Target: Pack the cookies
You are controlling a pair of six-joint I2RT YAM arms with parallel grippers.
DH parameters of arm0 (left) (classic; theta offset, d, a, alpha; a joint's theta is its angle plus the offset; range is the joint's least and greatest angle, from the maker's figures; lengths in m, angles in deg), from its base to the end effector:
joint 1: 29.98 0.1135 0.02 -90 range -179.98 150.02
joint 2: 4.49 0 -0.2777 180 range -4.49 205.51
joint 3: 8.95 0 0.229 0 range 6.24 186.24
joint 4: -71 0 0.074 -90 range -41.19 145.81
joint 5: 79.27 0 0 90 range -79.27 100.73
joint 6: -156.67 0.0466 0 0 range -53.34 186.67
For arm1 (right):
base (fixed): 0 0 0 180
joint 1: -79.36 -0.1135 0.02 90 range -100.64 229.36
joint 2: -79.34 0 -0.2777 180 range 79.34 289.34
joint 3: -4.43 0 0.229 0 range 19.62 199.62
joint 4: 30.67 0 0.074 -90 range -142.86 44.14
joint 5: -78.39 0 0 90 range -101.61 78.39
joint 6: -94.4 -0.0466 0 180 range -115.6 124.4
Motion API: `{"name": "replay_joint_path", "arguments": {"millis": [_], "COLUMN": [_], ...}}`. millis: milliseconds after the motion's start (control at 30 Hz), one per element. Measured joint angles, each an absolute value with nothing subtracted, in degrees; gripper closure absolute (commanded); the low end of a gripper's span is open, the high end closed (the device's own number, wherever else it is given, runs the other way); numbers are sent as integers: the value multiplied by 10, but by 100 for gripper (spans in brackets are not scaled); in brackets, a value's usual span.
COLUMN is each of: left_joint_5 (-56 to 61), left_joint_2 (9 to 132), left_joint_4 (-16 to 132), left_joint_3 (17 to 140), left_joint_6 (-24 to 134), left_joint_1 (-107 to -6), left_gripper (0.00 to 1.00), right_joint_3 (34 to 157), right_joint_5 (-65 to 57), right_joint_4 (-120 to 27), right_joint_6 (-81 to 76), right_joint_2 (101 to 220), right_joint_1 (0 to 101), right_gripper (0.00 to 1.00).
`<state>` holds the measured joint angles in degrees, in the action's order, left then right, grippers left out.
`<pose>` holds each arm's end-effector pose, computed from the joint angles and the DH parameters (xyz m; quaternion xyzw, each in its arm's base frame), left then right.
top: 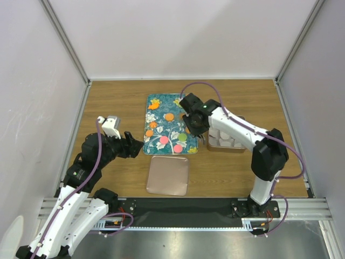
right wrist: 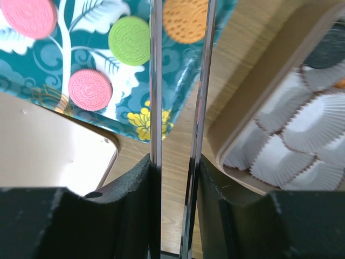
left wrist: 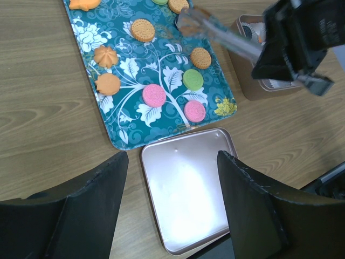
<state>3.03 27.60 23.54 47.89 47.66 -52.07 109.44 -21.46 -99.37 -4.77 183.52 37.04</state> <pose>0.0936 -0.0447 0.3105 0.0595 0.8293 -0.2464 0.4980 0.2732 0.2379 0.2750 -0.2631 0.9419 0.0072 0.2088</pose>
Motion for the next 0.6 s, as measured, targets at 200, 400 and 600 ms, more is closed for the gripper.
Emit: {"name": "replay_joint_path", "arguments": {"millis": [200,400,600], "left_joint_5": [30,30,26], "left_joint_2": [276,276,277], "left_joint_4": [235,235,236], "left_joint_3": [479,479,479], "left_joint_6": [477,477,477], "left_joint_1": [-521,-521,-521], "left_gripper": [27,27,27], "right_joint_3": [1075,1019,925], "right_joint_5": [-215,-216,-220], "right_joint_4": [-987,-983,-989], "right_joint_6": [-61,-76,-91], "right_joint_2": [1757,1679,1600], "right_joint_1": [402,446,538], "right_gripper": [69,68,68]}}
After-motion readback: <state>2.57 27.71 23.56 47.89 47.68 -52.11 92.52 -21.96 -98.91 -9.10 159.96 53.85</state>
